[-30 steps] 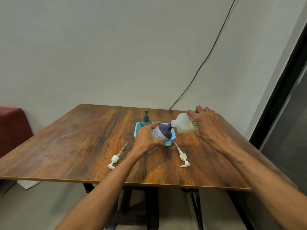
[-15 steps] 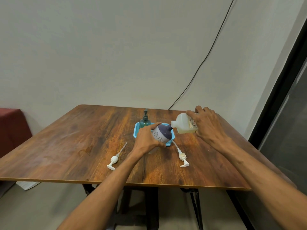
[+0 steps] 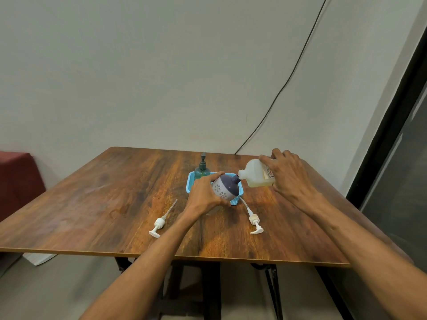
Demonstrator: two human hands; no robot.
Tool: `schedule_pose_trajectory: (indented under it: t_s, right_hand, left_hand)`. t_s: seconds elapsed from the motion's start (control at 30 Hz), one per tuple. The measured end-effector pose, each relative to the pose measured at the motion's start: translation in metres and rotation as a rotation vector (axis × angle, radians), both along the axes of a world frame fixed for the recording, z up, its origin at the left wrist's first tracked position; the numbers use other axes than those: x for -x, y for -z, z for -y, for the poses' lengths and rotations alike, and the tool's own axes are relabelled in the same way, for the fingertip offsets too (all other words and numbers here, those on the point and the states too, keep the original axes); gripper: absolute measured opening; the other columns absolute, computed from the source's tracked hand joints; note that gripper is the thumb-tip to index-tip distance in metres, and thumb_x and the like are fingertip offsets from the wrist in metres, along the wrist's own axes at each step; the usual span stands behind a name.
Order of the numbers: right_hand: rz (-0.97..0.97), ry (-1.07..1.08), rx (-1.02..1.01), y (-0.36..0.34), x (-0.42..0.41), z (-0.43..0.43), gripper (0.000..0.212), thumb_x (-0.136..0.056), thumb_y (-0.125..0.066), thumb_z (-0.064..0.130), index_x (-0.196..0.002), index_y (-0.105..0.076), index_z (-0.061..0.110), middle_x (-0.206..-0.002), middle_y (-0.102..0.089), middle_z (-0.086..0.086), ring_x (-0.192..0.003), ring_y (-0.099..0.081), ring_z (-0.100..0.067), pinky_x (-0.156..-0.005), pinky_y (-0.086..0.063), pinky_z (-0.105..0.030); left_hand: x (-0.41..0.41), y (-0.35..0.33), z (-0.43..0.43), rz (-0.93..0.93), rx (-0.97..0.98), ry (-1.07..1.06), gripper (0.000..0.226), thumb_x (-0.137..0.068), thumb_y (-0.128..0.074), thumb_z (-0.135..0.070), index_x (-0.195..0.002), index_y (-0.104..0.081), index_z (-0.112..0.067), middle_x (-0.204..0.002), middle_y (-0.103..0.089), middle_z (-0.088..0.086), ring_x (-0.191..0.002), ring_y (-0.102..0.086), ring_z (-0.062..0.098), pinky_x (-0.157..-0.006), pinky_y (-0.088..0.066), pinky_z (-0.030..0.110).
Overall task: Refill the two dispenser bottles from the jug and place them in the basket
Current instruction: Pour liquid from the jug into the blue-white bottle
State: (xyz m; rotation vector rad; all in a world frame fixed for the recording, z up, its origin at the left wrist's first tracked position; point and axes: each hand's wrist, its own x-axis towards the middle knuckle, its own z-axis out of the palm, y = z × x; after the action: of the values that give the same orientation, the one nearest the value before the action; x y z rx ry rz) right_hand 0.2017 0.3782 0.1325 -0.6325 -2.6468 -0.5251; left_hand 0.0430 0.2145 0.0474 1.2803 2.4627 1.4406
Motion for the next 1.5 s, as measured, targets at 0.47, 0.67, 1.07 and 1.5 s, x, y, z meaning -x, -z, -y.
schedule_pose_trajectory:
  t_s: [0.47, 0.67, 1.07, 1.5]
  right_hand:
    - [0.015, 0.009, -0.010, -0.0013, 0.0034, 0.0021, 0.081, -0.080, -0.083, 0.034, -0.149, -0.040, 0.031, -0.140, -0.048, -0.007, -0.123, -0.050, -0.027, -0.106, -0.041, -0.041]
    - [0.026, 0.009, -0.002, -0.0010, 0.0029, 0.0032, 0.081, -0.081, -0.082, 0.033, -0.150, -0.039, 0.030, -0.141, -0.047, -0.007, -0.125, -0.049, -0.027, -0.108, -0.040, -0.041]
    - [0.028, -0.001, -0.027, -0.0014, 0.0032, 0.0030, 0.081, -0.080, -0.082, 0.028, -0.149, -0.040, 0.029, -0.138, -0.048, -0.008, -0.122, -0.049, -0.027, -0.106, -0.040, -0.041]
    - [0.048, 0.012, -0.038, 0.0004, 0.0039, 0.0041, 0.079, -0.081, -0.081, 0.026, -0.149, -0.040, 0.029, -0.140, -0.047, -0.008, -0.122, -0.049, -0.028, -0.106, -0.041, -0.042]
  left_hand:
    - [0.0016, -0.0025, 0.0022, -0.020, 0.029, -0.026, 0.086, -0.062, -0.092, -0.029, -0.139, -0.054, -0.020, -0.129, -0.064, 0.001, -0.117, -0.059, 0.015, -0.102, -0.045, 0.029]
    - [0.0018, -0.0010, 0.0023, -0.019, 0.038, -0.027, 0.085, -0.062, -0.092, -0.030, -0.139, -0.054, -0.021, -0.129, -0.064, 0.000, -0.115, -0.058, 0.014, -0.101, -0.045, 0.028]
    - [0.0022, -0.0012, 0.0033, -0.023, 0.032, -0.019, 0.085, -0.063, -0.092, -0.029, -0.139, -0.054, -0.020, -0.129, -0.064, 0.001, -0.116, -0.059, 0.015, -0.098, -0.042, 0.025]
    - [0.0024, 0.0033, 0.0046, -0.020, 0.015, -0.001, 0.089, -0.058, -0.094, -0.027, -0.138, -0.056, -0.019, -0.126, -0.065, -0.001, -0.110, -0.057, 0.008, -0.093, -0.044, 0.021]
